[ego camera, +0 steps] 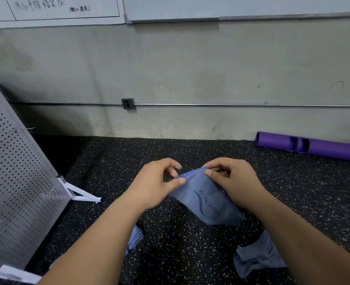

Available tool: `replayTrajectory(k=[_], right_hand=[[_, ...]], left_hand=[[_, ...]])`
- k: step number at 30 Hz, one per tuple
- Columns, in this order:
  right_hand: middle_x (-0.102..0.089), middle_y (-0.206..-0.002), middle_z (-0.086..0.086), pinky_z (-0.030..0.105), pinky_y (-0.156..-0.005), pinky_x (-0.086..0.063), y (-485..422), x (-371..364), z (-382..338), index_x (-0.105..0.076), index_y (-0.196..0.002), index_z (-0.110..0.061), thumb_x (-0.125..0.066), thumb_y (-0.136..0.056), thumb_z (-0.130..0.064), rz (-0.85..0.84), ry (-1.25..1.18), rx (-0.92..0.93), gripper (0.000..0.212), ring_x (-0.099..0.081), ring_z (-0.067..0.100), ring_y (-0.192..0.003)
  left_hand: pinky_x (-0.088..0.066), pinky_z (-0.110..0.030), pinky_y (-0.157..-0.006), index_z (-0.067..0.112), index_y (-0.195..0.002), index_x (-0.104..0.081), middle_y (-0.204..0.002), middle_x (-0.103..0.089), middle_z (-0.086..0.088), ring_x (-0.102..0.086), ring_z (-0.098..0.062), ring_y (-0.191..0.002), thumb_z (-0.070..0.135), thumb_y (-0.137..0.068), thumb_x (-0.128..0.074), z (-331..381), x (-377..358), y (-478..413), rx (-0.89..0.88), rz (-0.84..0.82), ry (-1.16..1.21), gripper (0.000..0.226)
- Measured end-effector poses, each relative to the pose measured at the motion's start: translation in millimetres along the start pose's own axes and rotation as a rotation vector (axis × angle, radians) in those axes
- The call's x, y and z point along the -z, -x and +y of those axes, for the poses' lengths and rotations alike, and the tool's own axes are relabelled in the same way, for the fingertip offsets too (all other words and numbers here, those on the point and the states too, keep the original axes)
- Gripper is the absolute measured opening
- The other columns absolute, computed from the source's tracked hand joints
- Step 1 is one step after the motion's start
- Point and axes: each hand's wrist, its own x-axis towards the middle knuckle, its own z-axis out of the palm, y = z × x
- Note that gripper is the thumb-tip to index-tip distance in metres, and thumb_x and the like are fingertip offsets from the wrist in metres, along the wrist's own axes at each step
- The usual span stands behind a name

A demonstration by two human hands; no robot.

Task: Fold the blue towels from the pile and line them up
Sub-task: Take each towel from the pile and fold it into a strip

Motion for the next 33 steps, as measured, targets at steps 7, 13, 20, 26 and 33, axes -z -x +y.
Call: replayTrajectory(k=[7,13,20,26,33], right_hand=[[-0.077,-0.085,-0.016,0.012,-0.072,-0.052,3,-10,-5,-0.08,-0.095,-0.032,-0.08,-0.093,-0.013,-0.068,-0.011,0.036,0.019,-0.068,-0.002,-0.074],[-0.077,-0.088,-0.014,0.015,-0.072,-0.054,1,-10,-1,-0.081,-0.097,-0.033,-0.08,-0.093,-0.016,-0.099,-0.011,0.032,0.017,-0.067,0.001,-0.074],[-0.078,-0.089,-0.013,0.017,-0.074,-0.055,2,-12,-2,-0.08,-0.099,-0.033,-0.079,-0.094,-0.017,-0.111,-0.051,0.046,0.017,-0.07,0.005,-0.078],[-0.076,-0.097,-0.022,0.024,-0.081,-0.057,-1,-11,5,-0.069,-0.109,-0.038,-0.081,-0.092,-0.024,-0.25,0.023,0.011,0.026,-0.071,0.001,-0.089],[-0.073,-0.082,-0.024,0.025,-0.067,-0.054,-4,0,20,-0.074,-0.089,-0.04,-0.08,-0.093,-0.032,-0.212,0.264,-0.002,0.011,-0.068,-0.002,-0.074]], left_hand=[[-0.053,-0.04,-0.09,0.04,-0.107,-0.068,-0.097,-0.068,0.021,-0.06,-0.003,-0.099,0.048,-0.091,-0.076,14,-21,-1,-0.151,-0.041,-0.123,0.019],[-0.055,-0.042,-0.081,0.037,-0.098,-0.071,-0.09,-0.07,0.018,-0.065,-0.004,-0.087,0.041,-0.095,-0.074,16,-20,-2,-0.14,-0.009,-0.074,0.006],[-0.056,-0.039,-0.082,0.036,-0.103,-0.071,-0.093,-0.072,0.018,-0.067,-0.004,-0.089,0.045,-0.095,-0.075,17,-19,1,-0.15,-0.037,-0.006,0.013],[-0.055,-0.035,-0.08,0.033,-0.099,-0.072,-0.092,-0.072,0.011,-0.067,-0.011,-0.088,0.031,-0.098,-0.074,20,-15,-1,-0.162,0.124,0.144,0.003],[-0.054,-0.027,-0.082,0.035,-0.11,-0.076,-0.088,-0.072,0.011,-0.067,-0.009,-0.084,0.026,-0.097,-0.077,5,3,-4,-0.041,0.16,0.237,0.016]])
